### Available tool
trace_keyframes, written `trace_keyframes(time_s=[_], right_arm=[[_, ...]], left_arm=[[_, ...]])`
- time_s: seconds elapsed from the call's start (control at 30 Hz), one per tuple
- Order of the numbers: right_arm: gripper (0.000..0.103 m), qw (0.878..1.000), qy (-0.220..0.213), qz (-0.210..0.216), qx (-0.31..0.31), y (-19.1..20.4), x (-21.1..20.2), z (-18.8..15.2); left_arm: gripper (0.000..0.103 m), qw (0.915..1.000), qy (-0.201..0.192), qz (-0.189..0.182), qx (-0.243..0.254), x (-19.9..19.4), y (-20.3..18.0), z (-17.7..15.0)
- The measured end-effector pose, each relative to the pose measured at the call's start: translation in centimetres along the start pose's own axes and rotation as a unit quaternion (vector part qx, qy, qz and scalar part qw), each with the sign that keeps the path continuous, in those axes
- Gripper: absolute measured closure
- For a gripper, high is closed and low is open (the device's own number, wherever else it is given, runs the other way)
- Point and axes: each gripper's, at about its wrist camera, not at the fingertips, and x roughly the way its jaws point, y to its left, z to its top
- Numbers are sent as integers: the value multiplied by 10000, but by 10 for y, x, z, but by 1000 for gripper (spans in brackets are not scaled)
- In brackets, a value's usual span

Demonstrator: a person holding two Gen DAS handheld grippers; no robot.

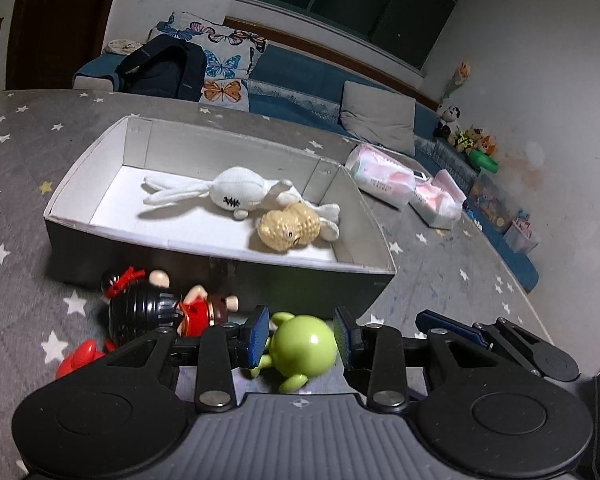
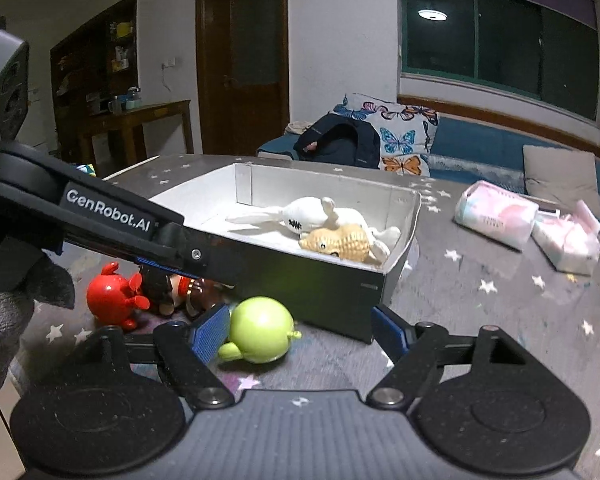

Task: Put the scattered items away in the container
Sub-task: 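Move the left gripper back to the green round toy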

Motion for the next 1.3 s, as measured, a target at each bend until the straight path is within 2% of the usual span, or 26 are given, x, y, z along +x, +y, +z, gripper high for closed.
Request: trace_keyframes(time_s=[0.7, 1.3], right_arm=[[23, 9995, 265, 30, 147, 11, 12, -20], [23, 9986, 426, 183, 242, 8, 33, -20]], left_arm=[[65, 9988, 362, 328, 42, 8, 7, -28], [65, 9983, 464, 337, -106, 18, 14, -18]])
